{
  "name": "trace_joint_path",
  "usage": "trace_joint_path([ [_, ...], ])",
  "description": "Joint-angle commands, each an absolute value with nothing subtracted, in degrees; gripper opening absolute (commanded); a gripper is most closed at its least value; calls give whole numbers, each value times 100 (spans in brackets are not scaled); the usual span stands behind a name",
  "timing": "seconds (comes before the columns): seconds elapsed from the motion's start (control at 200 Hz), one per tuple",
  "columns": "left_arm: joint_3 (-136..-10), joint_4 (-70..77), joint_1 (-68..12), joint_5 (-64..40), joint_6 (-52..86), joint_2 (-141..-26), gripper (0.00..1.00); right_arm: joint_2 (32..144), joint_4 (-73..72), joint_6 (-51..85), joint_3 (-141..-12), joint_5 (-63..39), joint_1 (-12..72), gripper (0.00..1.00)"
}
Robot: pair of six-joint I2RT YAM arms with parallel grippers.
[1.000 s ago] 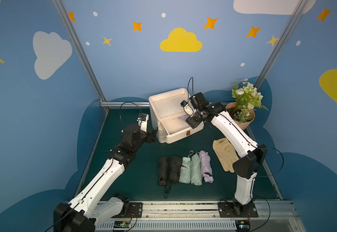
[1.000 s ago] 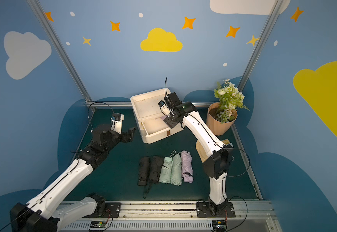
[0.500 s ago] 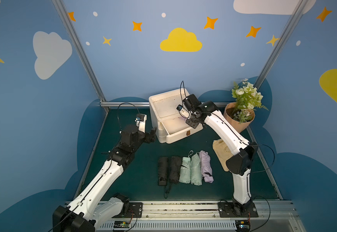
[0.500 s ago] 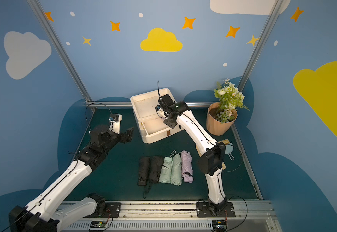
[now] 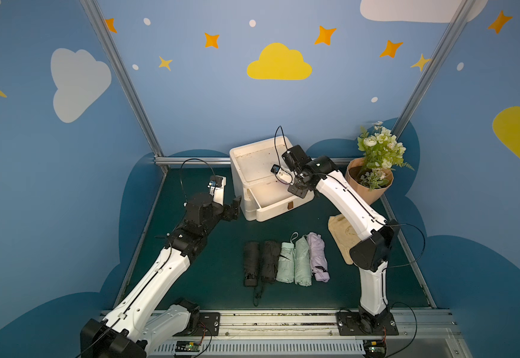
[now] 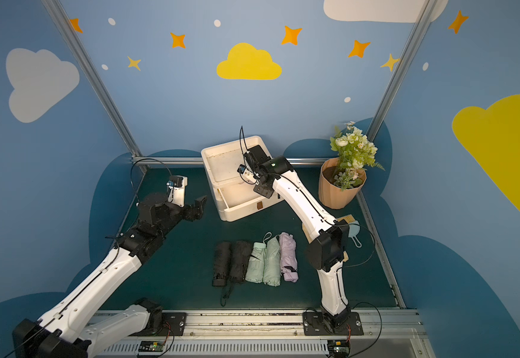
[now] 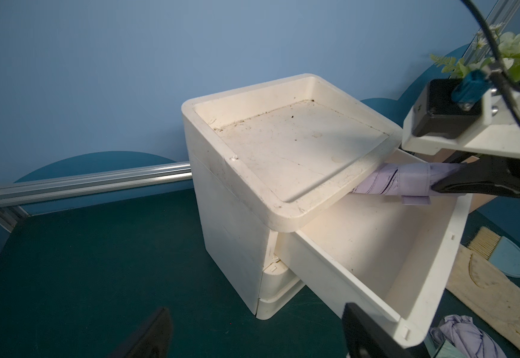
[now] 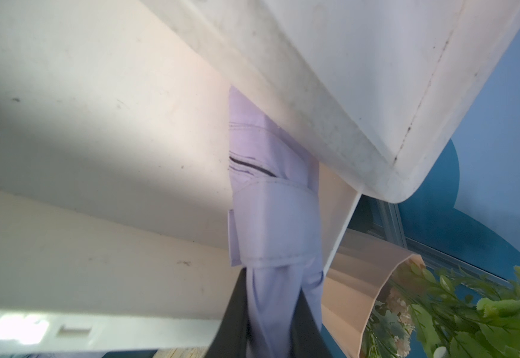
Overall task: Place the umbrella in the drawer by color
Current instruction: Adjust the umbrella in the drawer.
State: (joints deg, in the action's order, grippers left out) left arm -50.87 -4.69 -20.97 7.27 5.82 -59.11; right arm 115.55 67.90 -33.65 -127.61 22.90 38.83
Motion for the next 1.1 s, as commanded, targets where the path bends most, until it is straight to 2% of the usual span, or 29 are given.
trace_joint_path([
  [0.0, -5063, -448, -2064, 721, 608, -5792, 89, 10881, 6540, -3917, -12501, 1862, 3929, 0],
  [0.335, -5002, -449, -2039, 738, 599, -5754, 89, 9800, 5161, -4991, -11022, 828, 3920, 0],
  [0.661, -4931, -475, -2017, 782, 610, -5704, 89, 10397, 5121, -5443, -11188, 287, 3937, 0],
  [1.021, -4926, -470, -1943, 767, 624, -5727, 90, 10826, 4280, -5537, -11180, 89, 3624, 0],
  [1.096, -4934, -444, -1925, 723, 658, -5751, 90, 10895, 4192, -5602, -11180, 66, 3539, 10],
])
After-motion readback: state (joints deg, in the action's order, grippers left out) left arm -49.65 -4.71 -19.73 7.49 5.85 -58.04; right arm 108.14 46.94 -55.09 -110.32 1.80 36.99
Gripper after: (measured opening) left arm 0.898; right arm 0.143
